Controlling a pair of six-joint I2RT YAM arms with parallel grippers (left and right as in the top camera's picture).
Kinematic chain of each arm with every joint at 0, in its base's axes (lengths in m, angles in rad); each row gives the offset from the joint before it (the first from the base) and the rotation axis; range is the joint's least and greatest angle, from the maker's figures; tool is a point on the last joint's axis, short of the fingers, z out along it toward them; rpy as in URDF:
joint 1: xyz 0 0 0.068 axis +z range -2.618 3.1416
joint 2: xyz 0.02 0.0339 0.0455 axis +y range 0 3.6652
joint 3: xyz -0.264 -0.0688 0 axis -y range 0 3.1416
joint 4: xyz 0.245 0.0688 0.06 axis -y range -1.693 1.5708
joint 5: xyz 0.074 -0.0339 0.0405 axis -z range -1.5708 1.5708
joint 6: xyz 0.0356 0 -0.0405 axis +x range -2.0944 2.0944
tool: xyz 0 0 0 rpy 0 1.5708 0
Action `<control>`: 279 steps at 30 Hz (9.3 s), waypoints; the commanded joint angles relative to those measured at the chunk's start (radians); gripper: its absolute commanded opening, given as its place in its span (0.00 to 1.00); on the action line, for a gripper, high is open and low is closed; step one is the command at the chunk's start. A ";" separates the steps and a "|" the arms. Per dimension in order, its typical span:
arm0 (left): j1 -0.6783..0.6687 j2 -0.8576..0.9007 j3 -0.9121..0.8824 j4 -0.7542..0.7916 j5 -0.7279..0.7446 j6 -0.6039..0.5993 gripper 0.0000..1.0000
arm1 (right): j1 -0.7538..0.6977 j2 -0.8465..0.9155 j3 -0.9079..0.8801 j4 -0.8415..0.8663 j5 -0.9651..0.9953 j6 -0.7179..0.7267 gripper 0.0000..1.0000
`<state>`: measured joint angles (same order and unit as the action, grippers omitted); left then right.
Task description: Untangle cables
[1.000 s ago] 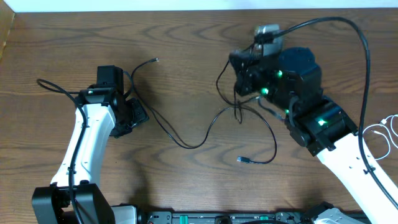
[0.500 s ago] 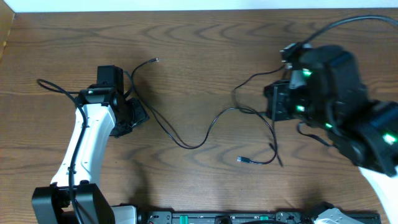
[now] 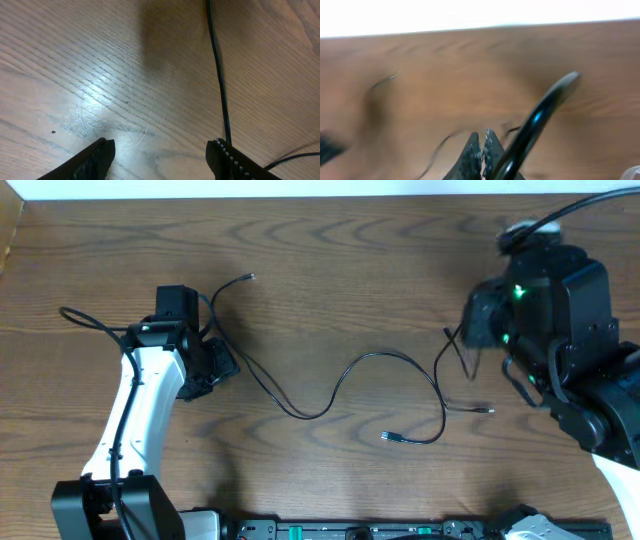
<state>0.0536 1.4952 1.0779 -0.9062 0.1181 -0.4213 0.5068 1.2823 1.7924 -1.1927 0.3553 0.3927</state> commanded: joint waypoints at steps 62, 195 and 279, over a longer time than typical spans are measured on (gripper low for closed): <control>0.002 0.000 0.005 -0.009 0.002 0.006 0.64 | -1.104 0.476 0.011 0.230 -0.183 -0.113 0.01; 0.002 0.000 0.005 -0.028 0.002 0.005 0.64 | -1.348 0.863 -0.285 0.181 0.024 0.264 0.02; 0.002 0.000 0.005 -0.031 0.002 0.006 0.64 | -1.251 0.468 -0.612 0.536 -0.291 0.034 0.43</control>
<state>0.0536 1.4952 1.0779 -0.9348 0.1223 -0.4213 -0.7494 1.8263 1.1164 -0.6548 0.0597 0.4324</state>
